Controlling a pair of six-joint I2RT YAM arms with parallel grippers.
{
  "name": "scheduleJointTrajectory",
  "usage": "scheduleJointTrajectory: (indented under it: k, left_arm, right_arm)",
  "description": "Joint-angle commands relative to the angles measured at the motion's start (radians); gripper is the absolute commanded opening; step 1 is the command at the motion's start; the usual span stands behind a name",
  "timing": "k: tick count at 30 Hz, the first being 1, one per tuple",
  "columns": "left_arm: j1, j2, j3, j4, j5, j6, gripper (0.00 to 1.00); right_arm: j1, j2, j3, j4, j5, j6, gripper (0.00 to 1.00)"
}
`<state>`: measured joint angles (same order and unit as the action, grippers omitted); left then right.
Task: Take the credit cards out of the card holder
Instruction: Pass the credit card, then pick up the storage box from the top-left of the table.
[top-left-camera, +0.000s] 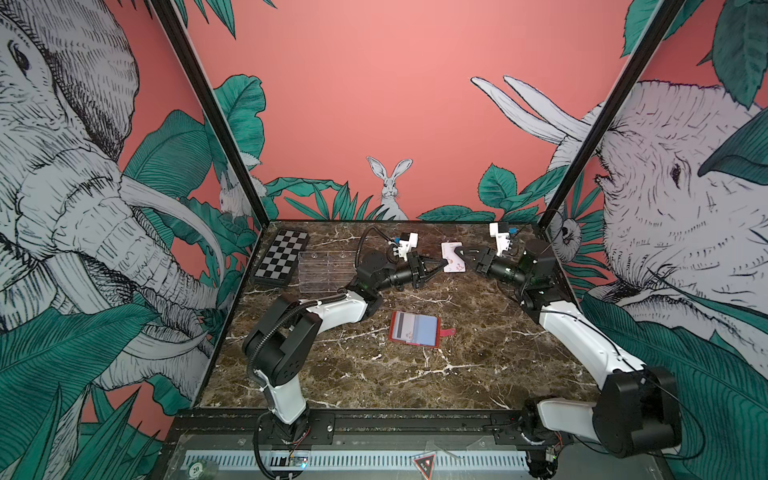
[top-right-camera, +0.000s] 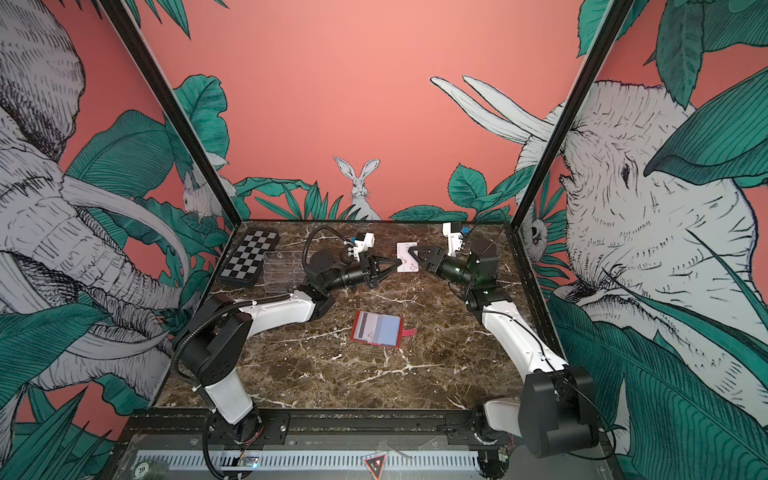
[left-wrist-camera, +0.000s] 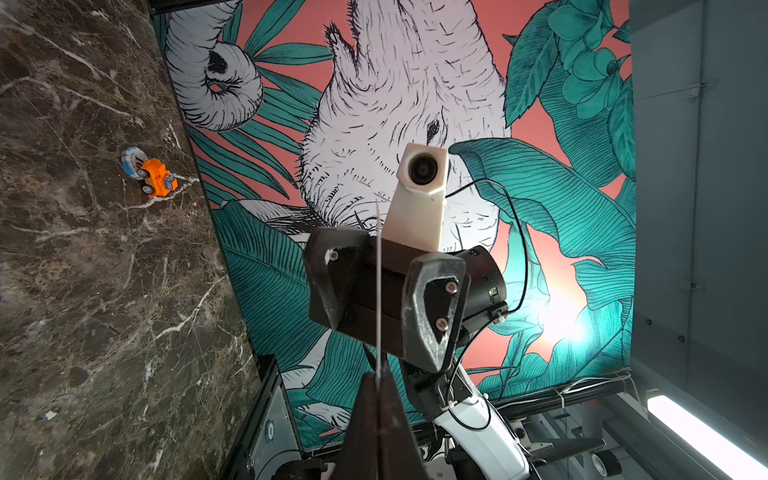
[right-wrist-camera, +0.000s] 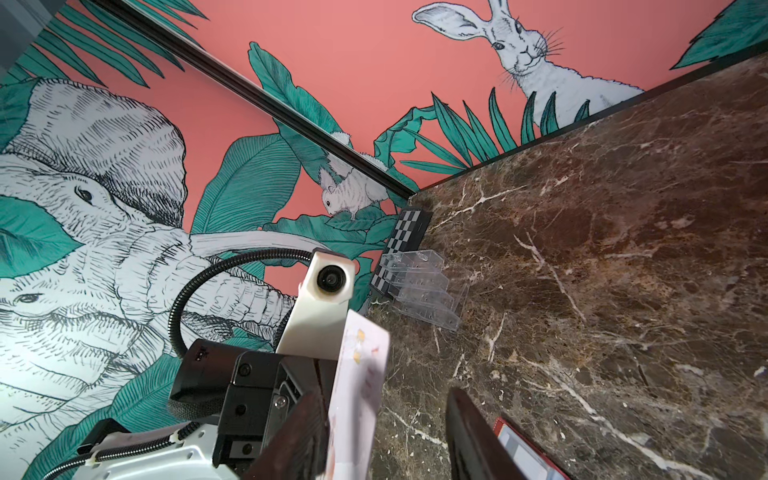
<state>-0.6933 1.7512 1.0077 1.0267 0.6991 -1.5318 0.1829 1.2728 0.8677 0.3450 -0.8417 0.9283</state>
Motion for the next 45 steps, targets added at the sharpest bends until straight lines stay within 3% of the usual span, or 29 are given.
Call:
scheduleJointTrajectory:
  k: [1,9,14,16,17,20,23,25,29,31,34,39,45]
  left_arm:
    - [-0.001,0.011,0.008,0.079,0.004,-0.031,0.00]
    - [-0.002,0.017,0.003,0.083,0.004,-0.031,0.00]
    - [-0.002,0.028,-0.006,0.105,0.003,-0.046,0.00]
    - [0.000,0.034,-0.009,0.122,0.003,-0.055,0.00]
    - [0.000,0.037,-0.012,0.131,0.004,-0.058,0.03]
    - [0.007,0.030,-0.026,0.160,-0.011,-0.067,0.49]
    - [0.037,-0.018,-0.038,0.105,-0.012,-0.011,0.63]
    - [0.051,-0.081,-0.035,-0.063,-0.004,0.111,0.71]
    - [0.089,-0.257,0.013,-0.608,-0.088,0.493,0.87]
    - [0.102,-0.332,0.080,-0.938,-0.224,0.723,0.94]
    - [0.111,-0.380,0.193,-1.275,-0.430,0.963,0.98]
    - [0.150,-0.397,0.298,-1.502,-0.599,1.155,0.98]
    - [0.211,-0.317,0.448,-1.744,-0.686,1.314,0.97]
  right_arm:
    - [0.013,-0.030,-0.018,0.020,-0.006,0.009,0.42]
    - [0.038,-0.066,-0.058,0.031,0.002,0.035,0.35]
    - [0.043,-0.076,-0.063,0.035,-0.003,0.041,0.16]
    - [0.044,-0.090,-0.054,0.004,0.009,0.028,0.01]
    - [0.043,-0.093,-0.049,-0.006,0.008,0.021,0.00]
    - [0.042,-0.099,-0.030,-0.041,-0.004,0.007,0.00]
    - [0.042,-0.104,-0.016,-0.076,-0.008,-0.016,0.00]
    - [0.042,-0.105,-0.004,-0.111,-0.012,-0.042,0.00]
    - [0.041,-0.116,0.015,-0.160,-0.023,-0.095,0.00]
    - [0.041,-0.128,0.022,-0.196,-0.023,-0.139,0.00]
    - [0.041,-0.145,0.030,-0.238,-0.017,-0.200,0.00]
    - [0.041,-0.177,0.024,-0.248,-0.018,-0.261,0.00]
    - [0.042,-0.191,0.057,-0.338,-0.009,-0.329,0.00]
